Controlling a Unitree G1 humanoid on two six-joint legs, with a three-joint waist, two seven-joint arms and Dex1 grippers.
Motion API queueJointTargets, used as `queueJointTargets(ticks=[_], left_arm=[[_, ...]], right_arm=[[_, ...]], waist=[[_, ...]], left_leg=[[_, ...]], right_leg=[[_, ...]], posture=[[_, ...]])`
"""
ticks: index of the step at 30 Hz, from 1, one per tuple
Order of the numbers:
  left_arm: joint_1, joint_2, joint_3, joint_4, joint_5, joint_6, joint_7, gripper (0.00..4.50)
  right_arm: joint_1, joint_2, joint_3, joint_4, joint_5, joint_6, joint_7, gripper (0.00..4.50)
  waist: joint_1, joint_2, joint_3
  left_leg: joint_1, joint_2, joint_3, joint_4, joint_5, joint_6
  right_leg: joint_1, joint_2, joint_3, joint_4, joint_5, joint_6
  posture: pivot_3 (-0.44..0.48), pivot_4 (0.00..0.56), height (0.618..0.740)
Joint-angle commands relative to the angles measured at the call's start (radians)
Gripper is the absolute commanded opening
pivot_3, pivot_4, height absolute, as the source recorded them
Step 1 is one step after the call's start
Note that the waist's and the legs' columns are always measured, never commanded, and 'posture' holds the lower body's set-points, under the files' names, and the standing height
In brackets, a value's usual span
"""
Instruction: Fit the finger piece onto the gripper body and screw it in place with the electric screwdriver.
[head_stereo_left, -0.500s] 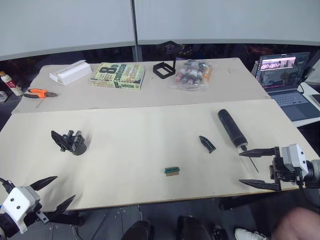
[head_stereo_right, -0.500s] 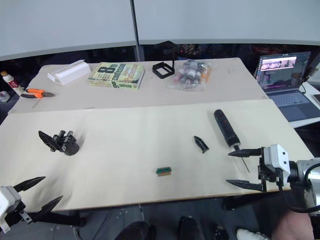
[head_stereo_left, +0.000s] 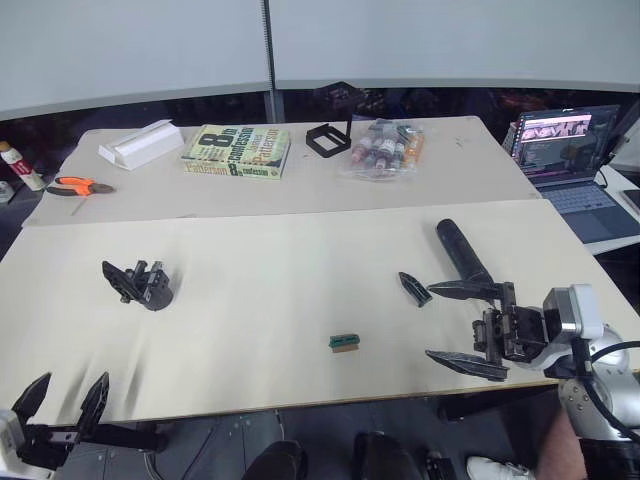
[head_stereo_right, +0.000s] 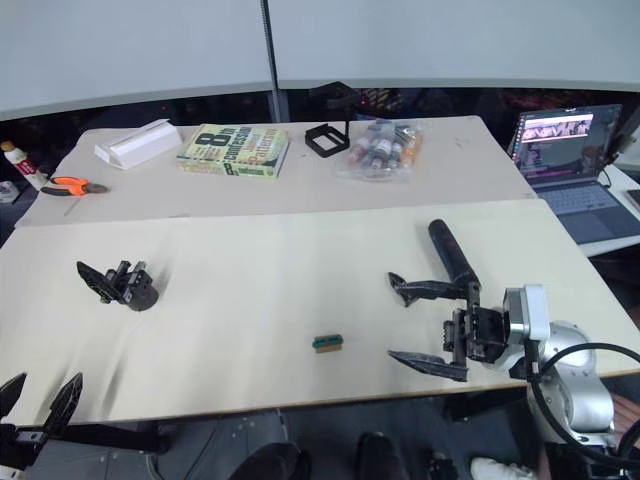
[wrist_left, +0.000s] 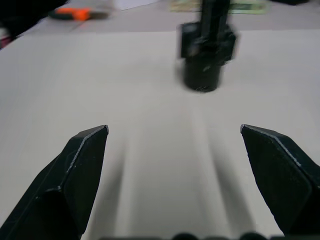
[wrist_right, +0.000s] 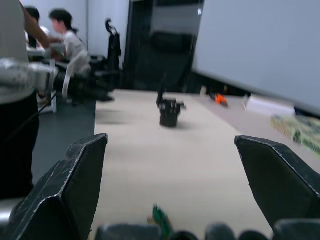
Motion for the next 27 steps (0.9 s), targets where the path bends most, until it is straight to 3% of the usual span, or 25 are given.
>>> queueJointTargets(ticks=[1, 9, 14, 21, 27], left_arm=[[-0.032, -0.013, -0.046, -0.081, 0.066, -0.023, 0.081, 4.48], [-0.198, 0.001, -0.219, -0.179, 0.23, 0.155, 0.304, 4.48], [-0.369, 0.013, -0.256, -0.063, 0.331, 0.222, 0.451, 4.48], [-0.565, 0.057, -0.319, 0.159, 0.384, 0.214, 0.465, 4.48], [-0.638, 0.085, -0.356, 0.258, 0.397, 0.198, 0.441, 4.48]], right_arm=[[-0.006, 0.012, -0.004, -0.021, 0.007, -0.038, 0.009, 4.5], [-0.021, 0.008, 0.004, 0.009, 0.01, -0.026, 0.035, 4.5], [-0.022, 0.014, 0.002, 0.025, 0.007, -0.034, 0.048, 4.5], [-0.029, 0.024, 0.002, 0.069, -0.002, -0.069, 0.083, 4.5], [-0.02, 0.027, -0.004, 0.08, -0.001, -0.086, 0.099, 4.5]], waist=[[0.009, 0.0, 0.0], [0.013, 0.0, -0.001], [0.012, 0.0, -0.001], [0.015, 0.0, -0.001], [0.014, 0.0, -0.002]], left_leg=[[0.0, 0.0, 0.0, 0.0, 0.0, 0.0], [0.001, 0.0, 0.0, 0.001, 0.001, -0.002], [0.001, 0.0, 0.0, 0.001, 0.005, -0.008], [0.001, 0.0, 0.0, 0.001, 0.005, -0.009], [0.0, -0.001, 0.0, 0.001, 0.006, -0.01]], right_leg=[[0.0, 0.0, 0.0, 0.0, 0.0, 0.0], [0.001, 0.001, -0.001, 0.001, 0.001, 0.0], [-0.002, 0.002, 0.001, 0.002, 0.001, 0.0], [-0.002, 0.003, 0.001, 0.003, 0.001, -0.001], [-0.004, 0.002, 0.001, 0.004, 0.001, -0.001]], posture=[[0.0, 0.15, 0.74], [0.0, 0.15, 0.74], [0.0, 0.15, 0.74], [0.0, 0.15, 0.74], [0.0, 0.15, 0.74]])
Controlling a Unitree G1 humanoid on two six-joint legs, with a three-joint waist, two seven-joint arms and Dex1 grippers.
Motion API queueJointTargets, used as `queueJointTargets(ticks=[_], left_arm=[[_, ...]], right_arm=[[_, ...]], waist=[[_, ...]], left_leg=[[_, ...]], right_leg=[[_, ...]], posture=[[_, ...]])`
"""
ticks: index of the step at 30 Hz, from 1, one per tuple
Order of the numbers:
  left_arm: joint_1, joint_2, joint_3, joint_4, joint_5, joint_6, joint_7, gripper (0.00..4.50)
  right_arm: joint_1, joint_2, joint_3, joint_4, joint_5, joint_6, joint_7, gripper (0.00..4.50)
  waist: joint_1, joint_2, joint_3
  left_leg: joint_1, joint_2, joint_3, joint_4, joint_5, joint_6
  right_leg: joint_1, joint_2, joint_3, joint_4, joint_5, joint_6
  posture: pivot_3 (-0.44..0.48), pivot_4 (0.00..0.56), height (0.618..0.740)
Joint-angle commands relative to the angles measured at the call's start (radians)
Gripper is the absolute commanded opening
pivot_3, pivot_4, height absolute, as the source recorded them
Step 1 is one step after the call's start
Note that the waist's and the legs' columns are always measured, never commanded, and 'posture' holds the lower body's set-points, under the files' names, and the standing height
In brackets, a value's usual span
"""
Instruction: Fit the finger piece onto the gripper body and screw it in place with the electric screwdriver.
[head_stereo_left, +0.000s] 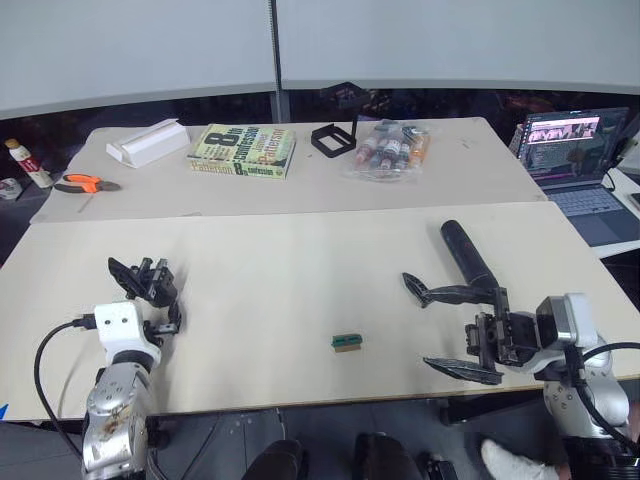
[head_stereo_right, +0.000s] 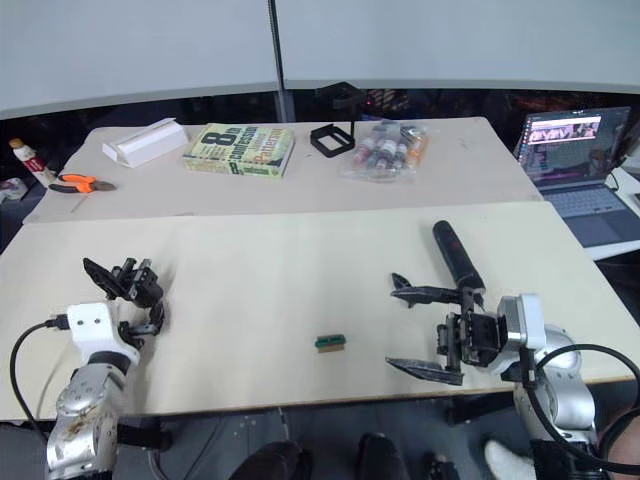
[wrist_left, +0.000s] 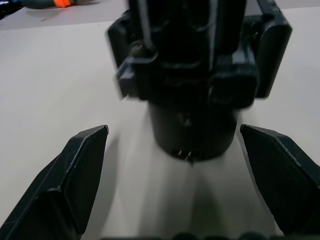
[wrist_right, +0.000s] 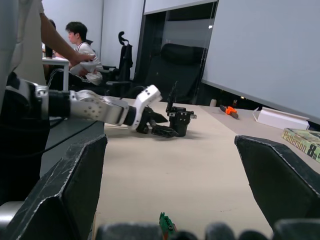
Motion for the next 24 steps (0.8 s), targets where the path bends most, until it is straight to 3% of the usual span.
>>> queueJointTargets(ticks=[1, 12, 15, 18, 21, 24], left_arm=[[-0.023, 0.017, -0.015, 0.038, 0.014, -0.033, -0.005, 4.48], [-0.091, 0.045, -0.023, 0.12, 0.018, -0.045, -0.017, 4.48], [-0.097, 0.051, -0.028, 0.133, 0.019, -0.039, -0.021, 3.61], [-0.098, 0.052, -0.031, 0.134, 0.009, -0.032, -0.028, 2.34], [-0.094, 0.051, -0.027, 0.13, -0.007, -0.04, -0.046, 2.33], [-0.097, 0.059, -0.029, 0.108, -0.072, -0.135, -0.167, 2.33]], right_arm=[[-0.001, 0.003, -0.015, -0.007, 0.006, -0.03, 0.009, 4.5], [0.013, 0.007, -0.01, -0.019, -0.003, -0.039, -0.012, 4.5], [0.02, 0.008, -0.01, -0.035, -0.005, -0.035, -0.023, 4.5], [0.027, 0.006, -0.011, -0.047, -0.007, -0.033, -0.036, 4.5], [0.034, 0.004, -0.011, -0.061, -0.008, -0.032, -0.05, 4.5], [0.043, -0.003, -0.018, -0.073, -0.009, -0.031, -0.063, 4.5]], waist=[[0.0, 0.0, 0.0], [0.002, 0.001, -0.001], [0.001, 0.001, -0.001], [0.001, 0.002, -0.001], [0.001, 0.002, -0.001], [0.001, 0.002, -0.001]], left_leg=[[0.0, 0.0, 0.0, 0.0, 0.0, 0.0], [0.0, 0.0, 0.0, 0.0, 0.001, -0.001], [0.0, 0.0, 0.0, 0.0, 0.001, -0.001], [0.0, 0.0, 0.0, 0.0, 0.001, -0.002], [0.0, 0.0, 0.0, 0.0, 0.001, -0.002], [0.0, 0.0, 0.0, 0.0, 0.001, -0.001]], right_leg=[[0.0, 0.0, 0.0, 0.0, 0.0, 0.0], [0.0, 0.0, 0.0, 0.001, 0.0, 0.0], [0.0, 0.0, 0.0, 0.002, 0.0, 0.0], [0.0, 0.0, 0.0, 0.002, 0.0, 0.0], [0.0, 0.0, 0.0, 0.002, 0.0, 0.0], [0.0, 0.0, 0.0, 0.002, 0.0, 0.0]], posture=[[0.0, 0.15, 0.74], [0.0, 0.15, 0.74], [0.0, 0.15, 0.74], [0.0, 0.15, 0.74], [0.0, 0.15, 0.74], [0.0, 0.15, 0.74]])
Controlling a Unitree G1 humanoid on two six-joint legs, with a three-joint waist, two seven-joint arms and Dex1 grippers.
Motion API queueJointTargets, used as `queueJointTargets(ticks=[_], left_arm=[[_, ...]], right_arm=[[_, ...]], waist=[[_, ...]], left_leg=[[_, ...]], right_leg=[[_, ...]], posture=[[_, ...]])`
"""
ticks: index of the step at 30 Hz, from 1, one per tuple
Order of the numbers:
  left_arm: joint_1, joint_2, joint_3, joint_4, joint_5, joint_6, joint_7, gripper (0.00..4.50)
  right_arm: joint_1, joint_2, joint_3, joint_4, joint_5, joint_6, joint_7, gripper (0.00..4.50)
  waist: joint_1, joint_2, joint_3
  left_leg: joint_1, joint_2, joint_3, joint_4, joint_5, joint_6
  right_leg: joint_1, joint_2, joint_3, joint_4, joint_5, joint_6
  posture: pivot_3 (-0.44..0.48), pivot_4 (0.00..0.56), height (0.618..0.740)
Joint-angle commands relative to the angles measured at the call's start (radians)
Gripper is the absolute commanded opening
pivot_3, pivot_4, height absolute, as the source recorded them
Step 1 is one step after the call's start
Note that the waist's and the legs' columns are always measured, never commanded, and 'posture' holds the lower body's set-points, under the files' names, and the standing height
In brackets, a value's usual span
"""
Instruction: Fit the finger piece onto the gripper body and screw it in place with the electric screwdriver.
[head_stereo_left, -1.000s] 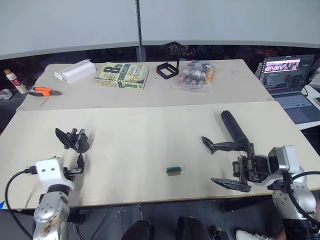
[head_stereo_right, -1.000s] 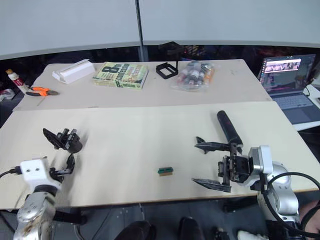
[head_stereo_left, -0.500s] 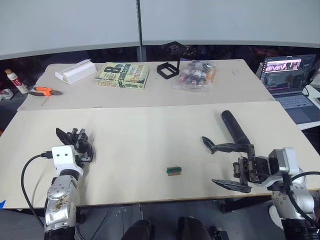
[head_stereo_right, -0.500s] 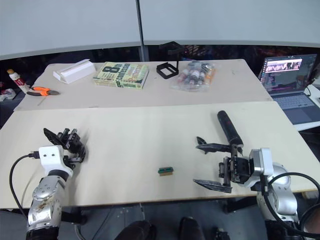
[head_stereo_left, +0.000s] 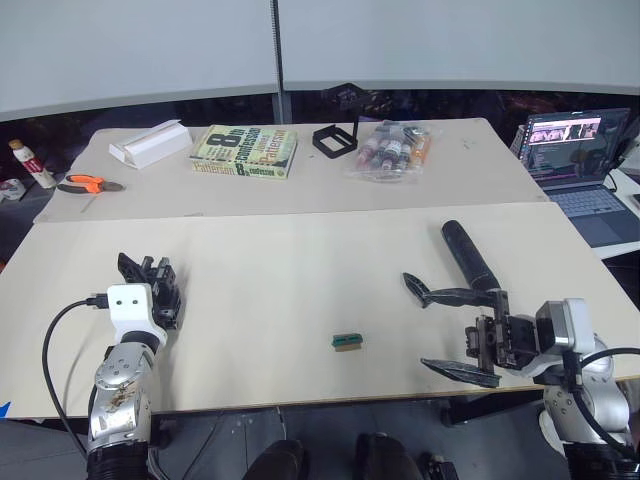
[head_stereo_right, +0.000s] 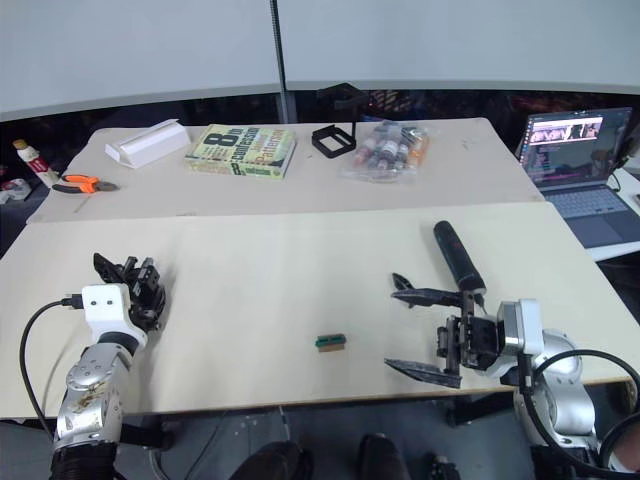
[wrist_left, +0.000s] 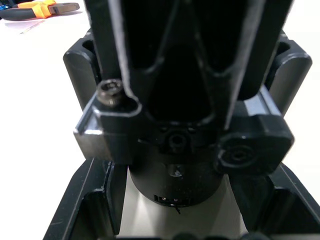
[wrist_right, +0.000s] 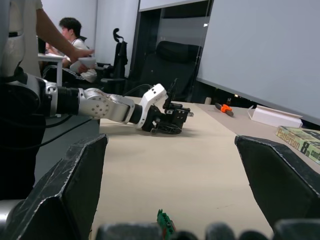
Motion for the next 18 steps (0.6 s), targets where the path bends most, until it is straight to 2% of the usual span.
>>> queueJointTargets(ticks=[1, 7, 11, 15, 18], left_arm=[[-0.003, 0.02, -0.014, -0.032, -0.082, -0.124, -0.163, 2.33], [-0.068, 0.112, -0.076, -0.02, -0.218, -0.158, -0.527, 2.33], [-0.225, 0.167, -0.221, 0.099, -0.197, -0.165, -0.783, 2.33], [-0.395, 0.146, -0.346, 0.286, -0.125, -0.234, -0.937, 2.33], [-0.53, 0.088, -0.418, 0.459, -0.081, -0.284, -1.017, 2.33]], right_arm=[[0.011, -0.011, -0.023, -0.046, 0.01, -0.011, -0.016, 4.5], [0.043, -0.052, -0.056, -0.054, 0.02, -0.005, -0.01, 4.5], [0.082, -0.079, -0.088, -0.051, 0.019, -0.013, -0.004, 4.5], [0.112, -0.085, -0.112, -0.06, 0.015, -0.017, -0.017, 4.5], [0.144, -0.087, -0.135, -0.082, 0.013, -0.019, -0.033, 4.5]], waist=[[0.001, 0.0, 0.0], [0.0, -0.001, 0.001], [0.0, -0.001, 0.001], [-0.002, -0.001, 0.001], [-0.005, -0.002, 0.001]], left_leg=[[0.0, 0.0, 0.0, 0.0, 0.0, 0.0], [-0.002, -0.002, 0.0, 0.0, 0.0, 0.001], [-0.002, -0.001, 0.0, 0.0, 0.0, 0.001], [-0.002, -0.003, 0.0, 0.0, 0.001, 0.001], [-0.002, -0.003, 0.0, 0.0, 0.0, 0.002]], right_leg=[[0.0, 0.0, 0.0, 0.0, 0.0, 0.0], [-0.001, -0.002, -0.001, -0.001, 0.0, 0.0], [-0.002, -0.001, -0.001, -0.001, 0.0, 0.0], [0.0, -0.002, -0.001, -0.001, 0.0, 0.0], [-0.001, -0.002, -0.001, -0.002, 0.0, 0.001]], posture=[[0.0, 0.15, 0.74], [0.0, 0.15, 0.74], [0.0, 0.15, 0.74], [0.0, 0.15, 0.74], [0.0, 0.15, 0.74]])
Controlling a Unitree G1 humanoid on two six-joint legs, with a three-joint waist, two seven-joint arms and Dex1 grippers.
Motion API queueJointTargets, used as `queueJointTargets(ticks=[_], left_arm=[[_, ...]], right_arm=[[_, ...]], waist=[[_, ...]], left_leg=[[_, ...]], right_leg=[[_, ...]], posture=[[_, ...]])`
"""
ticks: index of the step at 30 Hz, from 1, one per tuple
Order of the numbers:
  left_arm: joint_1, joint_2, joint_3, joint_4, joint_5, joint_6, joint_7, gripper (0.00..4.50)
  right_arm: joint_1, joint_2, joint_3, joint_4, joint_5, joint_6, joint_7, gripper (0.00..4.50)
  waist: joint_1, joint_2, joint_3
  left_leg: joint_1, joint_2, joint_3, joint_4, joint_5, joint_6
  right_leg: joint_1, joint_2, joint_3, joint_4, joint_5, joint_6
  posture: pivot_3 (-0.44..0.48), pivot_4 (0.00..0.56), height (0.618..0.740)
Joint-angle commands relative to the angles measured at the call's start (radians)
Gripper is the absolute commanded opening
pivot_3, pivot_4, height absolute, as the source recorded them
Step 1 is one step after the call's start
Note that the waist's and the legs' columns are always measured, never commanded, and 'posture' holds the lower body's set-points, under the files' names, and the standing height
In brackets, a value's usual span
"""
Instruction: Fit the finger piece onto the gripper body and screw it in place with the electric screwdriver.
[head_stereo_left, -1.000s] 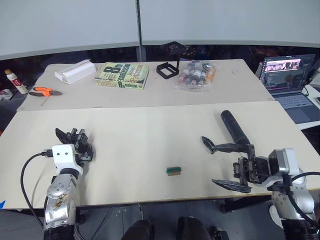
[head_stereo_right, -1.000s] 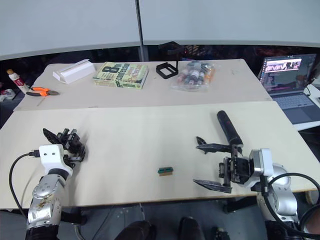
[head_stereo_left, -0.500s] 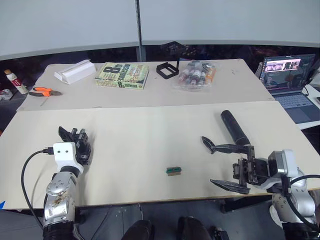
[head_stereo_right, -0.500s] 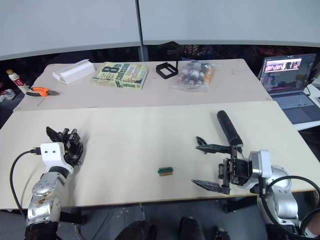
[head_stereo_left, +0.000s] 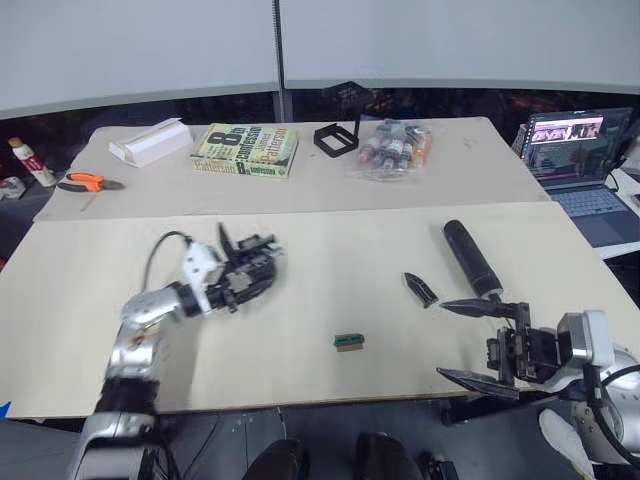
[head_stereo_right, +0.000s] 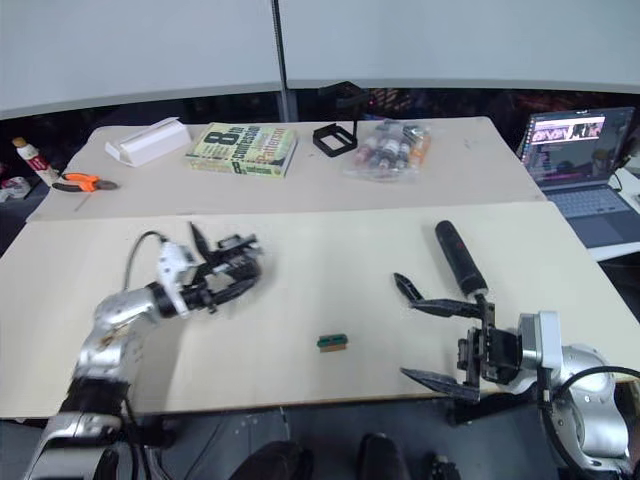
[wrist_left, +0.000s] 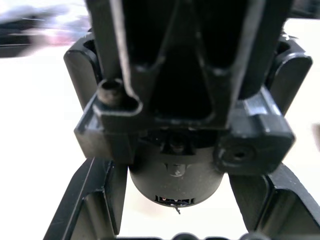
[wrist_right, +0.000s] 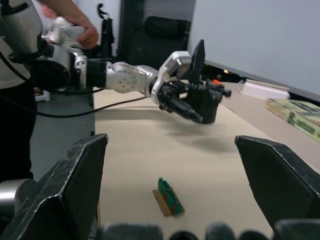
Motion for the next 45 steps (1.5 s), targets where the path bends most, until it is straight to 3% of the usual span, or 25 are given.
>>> queueJointTargets(ticks=[1, 7, 16, 20, 25, 31, 38, 45], left_arm=[[-0.124, -0.047, -0.051, 0.14, 0.036, -0.087, -0.091, 2.33], [-0.263, -0.132, -0.103, 0.412, 0.114, -0.201, -0.158, 2.33], [-0.311, -0.179, -0.094, 0.573, 0.166, -0.289, -0.158, 2.33], [-0.295, -0.174, -0.074, 0.572, 0.158, -0.294, -0.161, 4.28], [-0.216, -0.142, -0.022, 0.484, 0.125, -0.29, -0.137, 4.44], [-0.041, -0.129, -0.008, 0.213, 0.113, -0.198, -0.038, 4.44], [0.063, -0.195, -0.038, -0.003, 0.154, -0.075, 0.187, 4.44], [0.098, -0.238, -0.082, -0.089, 0.18, 0.015, 0.297, 4.44]], right_arm=[[0.027, -0.015, -0.052, -0.06, 0.013, -0.019, -0.019, 4.5], [0.129, -0.007, -0.11, -0.157, 0.015, -0.015, -0.082, 4.5], [0.225, -0.002, -0.139, -0.253, 0.017, -0.013, -0.149, 4.5], [0.223, -0.006, -0.133, -0.26, 0.015, -0.009, -0.162, 4.5], [0.188, -0.022, -0.12, -0.243, 0.016, 0.005, -0.168, 4.5], [0.147, -0.042, -0.101, -0.211, 0.019, 0.016, -0.158, 4.5], [0.106, -0.037, -0.068, -0.183, 0.017, 0.016, -0.141, 4.5], [0.088, -0.039, -0.066, -0.156, 0.021, 0.013, -0.116, 4.5]], waist=[[-0.008, -0.001, 0.001], [-0.026, -0.002, 0.001], [-0.022, -0.002, 0.001], [-0.023, -0.002, 0.001], [-0.027, -0.001, 0.001], [-0.025, -0.001, 0.001], [-0.009, -0.001, 0.001], [0.003, -0.001, 0.001]], left_leg=[[0.0, 0.0, 0.0, 0.0, 0.0, 0.0], [-0.002, 0.0, 0.0, 0.0, 0.0, 0.0], [-0.002, 0.0, 0.0, 0.003, -0.001, 0.002], [-0.002, 0.0, 0.0, 0.007, -0.002, 0.004], [-0.003, 0.0, 0.0, 0.009, -0.003, 0.005], [-0.002, 0.0, 0.0, 0.009, -0.003, 0.005], [-0.001, 0.0, 0.0, 0.01, -0.003, 0.005], [-0.001, 0.0, 0.0, 0.01, -0.003, 0.005]], right_leg=[[0.0, 0.0, 0.0, 0.0, 0.0, 0.0], [-0.002, 0.0, 0.0, 0.0, 0.0, 0.0], [0.0, 0.0, 0.0, 0.001, 0.0, 0.001], [0.0, 0.0, 0.0, 0.002, 0.0, 0.002], [0.0, 0.0, 0.001, 0.003, 0.0, 0.002], [0.0, 0.0, 0.001, 0.003, 0.0, 0.002], [0.002, 0.0, 0.001, 0.003, 0.0, 0.003], [0.003, 0.0, 0.001, 0.002, 0.0, 0.003]], posture=[[0.0, 0.15, 0.74], [0.0, 0.15, 0.74], [0.0, 0.15, 0.74], [0.0, 0.15, 0.74], [0.0, 0.15, 0.74], [0.0, 0.15, 0.74], [0.0, 0.15, 0.74], [0.0, 0.15, 0.74]])
